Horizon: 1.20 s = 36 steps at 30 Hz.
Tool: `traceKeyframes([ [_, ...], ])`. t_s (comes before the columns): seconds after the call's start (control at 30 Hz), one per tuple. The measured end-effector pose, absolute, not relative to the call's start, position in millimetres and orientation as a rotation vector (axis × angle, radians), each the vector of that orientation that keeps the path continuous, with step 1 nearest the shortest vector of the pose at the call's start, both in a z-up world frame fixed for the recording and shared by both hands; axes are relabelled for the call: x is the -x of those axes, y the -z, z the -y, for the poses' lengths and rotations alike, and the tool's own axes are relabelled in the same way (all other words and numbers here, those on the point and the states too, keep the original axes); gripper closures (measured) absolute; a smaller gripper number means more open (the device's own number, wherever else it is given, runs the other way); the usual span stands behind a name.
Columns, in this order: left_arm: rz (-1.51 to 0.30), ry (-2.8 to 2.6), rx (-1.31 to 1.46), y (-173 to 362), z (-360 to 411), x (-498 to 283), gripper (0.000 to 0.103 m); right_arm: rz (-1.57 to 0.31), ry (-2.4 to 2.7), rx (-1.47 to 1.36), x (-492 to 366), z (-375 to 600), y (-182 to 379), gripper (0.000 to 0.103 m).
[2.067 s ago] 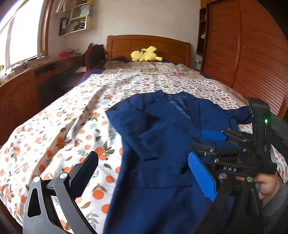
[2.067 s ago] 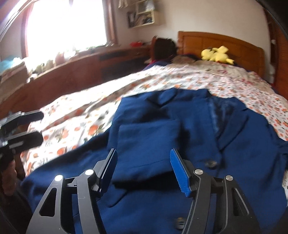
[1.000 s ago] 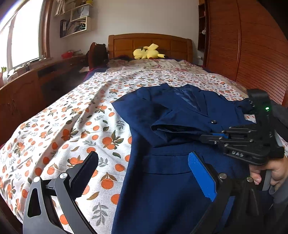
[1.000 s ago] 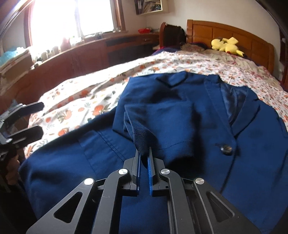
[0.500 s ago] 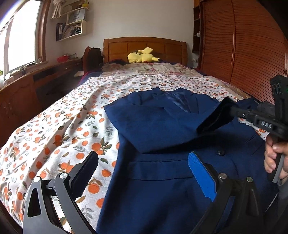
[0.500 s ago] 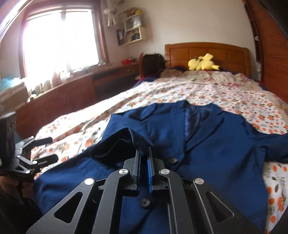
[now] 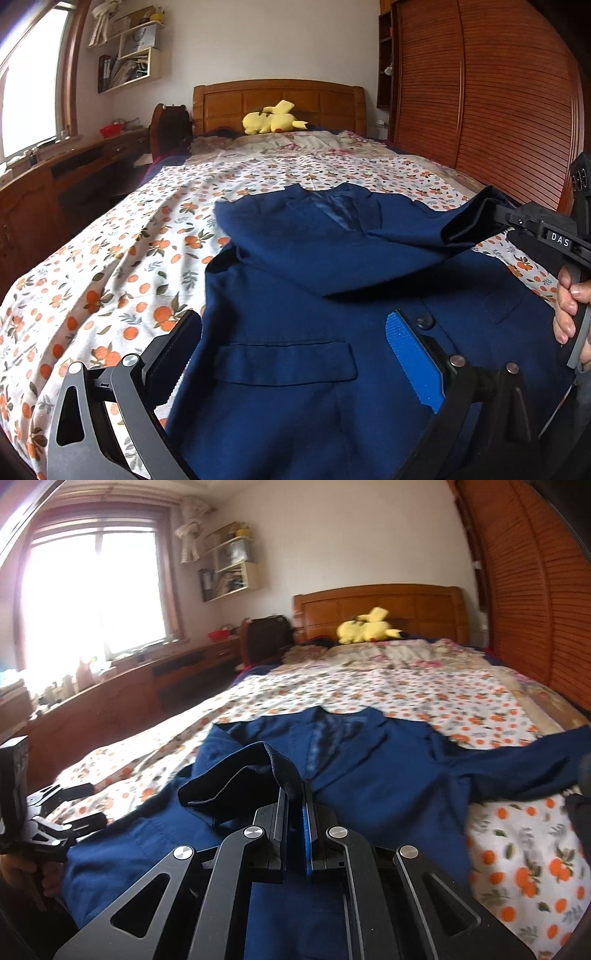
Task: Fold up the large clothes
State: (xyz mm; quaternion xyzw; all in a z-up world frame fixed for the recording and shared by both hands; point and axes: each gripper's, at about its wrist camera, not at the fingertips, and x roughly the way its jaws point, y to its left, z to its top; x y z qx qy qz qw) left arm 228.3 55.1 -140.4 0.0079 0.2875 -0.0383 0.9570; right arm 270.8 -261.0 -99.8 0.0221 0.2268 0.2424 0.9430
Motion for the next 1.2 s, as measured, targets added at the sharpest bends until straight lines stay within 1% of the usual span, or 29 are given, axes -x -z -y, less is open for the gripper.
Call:
traceKeyframes([
  [0.1, -0.581, 0.087, -0.020, 140.3, -50.6, -231.1, 0.003, -0.482, -0.404, -0.008, -271.8, 274.1, 105.2, 0.098],
  [0.27, -0.581, 0.100, -0.025, 141.7, -41.9, -233.6, 0.003, -0.561, -0.380, -0.025, -279.2, 291.6, 124.8, 0.098],
  [0.4, -0.582, 0.106, -0.027, 142.2, -38.4, -235.3, 0.003, -0.587, -0.404, -0.005, -279.5, 290.1, 130.3, 0.098],
  [0.5, -0.582, 0.108, -0.031, 143.1, -36.6, -235.2, 0.003, -0.601, -0.431, 0.020, -277.0, 284.9, 133.1, 0.095],
  [0.53, -0.584, 0.108, -0.031, 143.3, -36.1, -236.0, 0.003, -0.610, -0.440, 0.032, -274.3, 282.7, 134.0, 0.092],
  [0.57, -0.584, 0.109, -0.032, 143.5, -35.2, -236.8, 0.003, -0.617, -0.448, 0.044, -270.8, 279.4, 133.7, 0.086],
  [0.7, -0.577, 0.114, -0.032, 141.2, -32.7, -237.2, 0.003, -0.593, -0.471, 0.073, -255.8, 273.9, 127.3, 0.067],
  [0.77, -0.571, 0.118, -0.029, 139.4, -31.9, -237.2, 0.003, -0.575, -0.492, 0.083, -247.6, 271.3, 121.5, 0.052],
  [0.8, -0.569, 0.120, -0.028, 138.5, -31.2, -237.5, 0.003, -0.569, -0.500, 0.090, -245.4, 268.7, 118.9, 0.050],
  [0.97, -0.547, 0.124, -0.042, 133.2, -25.4, -235.2, 0.003, -0.584, -0.544, 0.136, -250.0, 244.5, 116.1, 0.049],
  [1.2, -0.513, 0.119, -0.058, 123.8, -23.4, -228.5, 0.003, -0.681, -0.587, 0.270, -268.8, 198.5, 146.4, 0.049],
])
